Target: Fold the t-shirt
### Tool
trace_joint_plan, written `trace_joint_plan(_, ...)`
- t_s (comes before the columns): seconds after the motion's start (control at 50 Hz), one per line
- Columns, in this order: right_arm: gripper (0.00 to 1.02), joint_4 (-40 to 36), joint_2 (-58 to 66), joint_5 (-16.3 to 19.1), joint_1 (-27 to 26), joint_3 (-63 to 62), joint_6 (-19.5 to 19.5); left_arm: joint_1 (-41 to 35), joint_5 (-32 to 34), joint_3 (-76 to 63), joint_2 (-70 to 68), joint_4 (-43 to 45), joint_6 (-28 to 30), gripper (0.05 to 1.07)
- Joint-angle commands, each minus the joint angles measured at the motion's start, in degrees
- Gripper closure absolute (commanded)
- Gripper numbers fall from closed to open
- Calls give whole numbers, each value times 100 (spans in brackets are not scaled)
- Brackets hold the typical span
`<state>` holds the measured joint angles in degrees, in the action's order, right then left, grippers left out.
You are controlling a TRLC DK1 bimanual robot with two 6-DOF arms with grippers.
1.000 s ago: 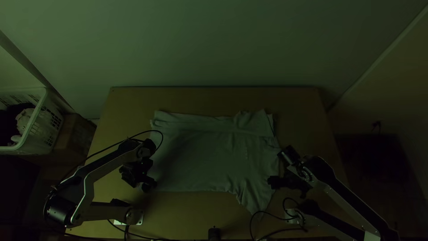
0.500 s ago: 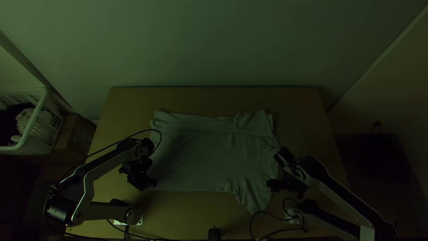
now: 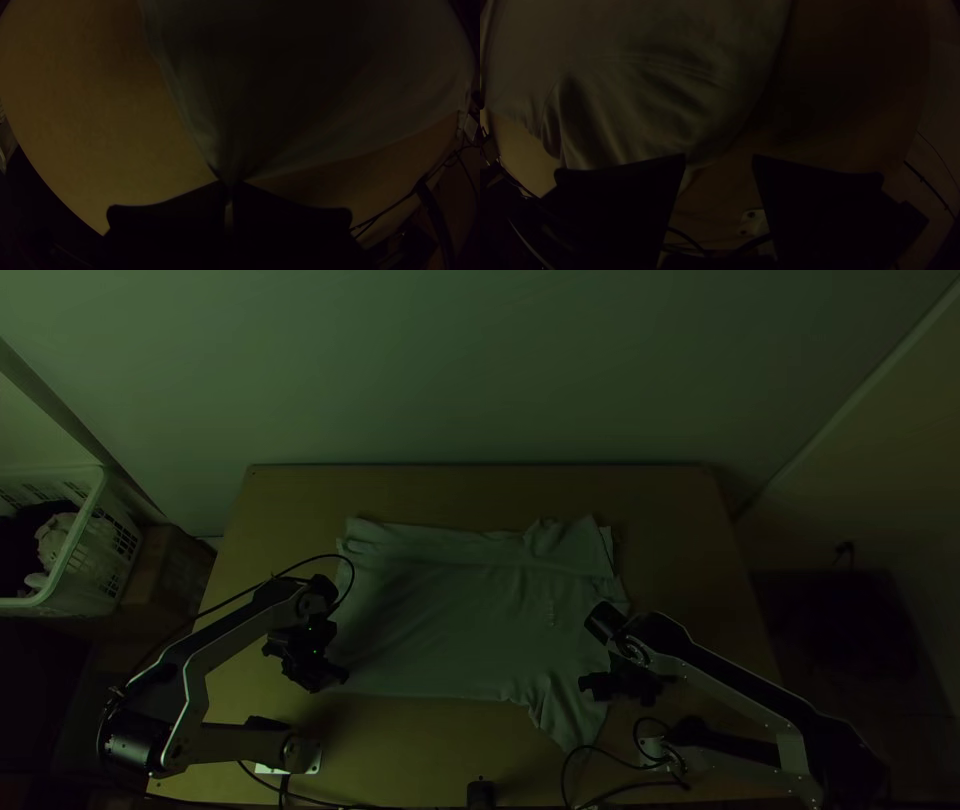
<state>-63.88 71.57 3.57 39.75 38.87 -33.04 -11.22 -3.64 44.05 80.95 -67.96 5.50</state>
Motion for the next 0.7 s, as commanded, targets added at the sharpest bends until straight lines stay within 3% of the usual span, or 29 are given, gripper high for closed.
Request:
trace_joint_plan(0.0, 42, 42, 235, 38, 59, -29, -168, 164, -84, 24, -62, 20, 215, 105)
trace_joint_plan(0.3, 44, 367, 779, 486, 297, -46, -168, 384, -93, 51, -44, 38, 373, 105)
trace_joint_plan(0.48, 83, 868, 736, 478, 587, -82, -186, 402, -93, 86, 0, 64, 373, 105)
trace_joint_plan(0.54, 100, 965, 639, 319, 675, -64, -177, 393, -84, 104, 9, 73, 373, 105)
trace_joint_plan(0.68, 99, 833, 261, 267, 622, 41, -159, 428, -76, 271, 0, 73, 364, 105)
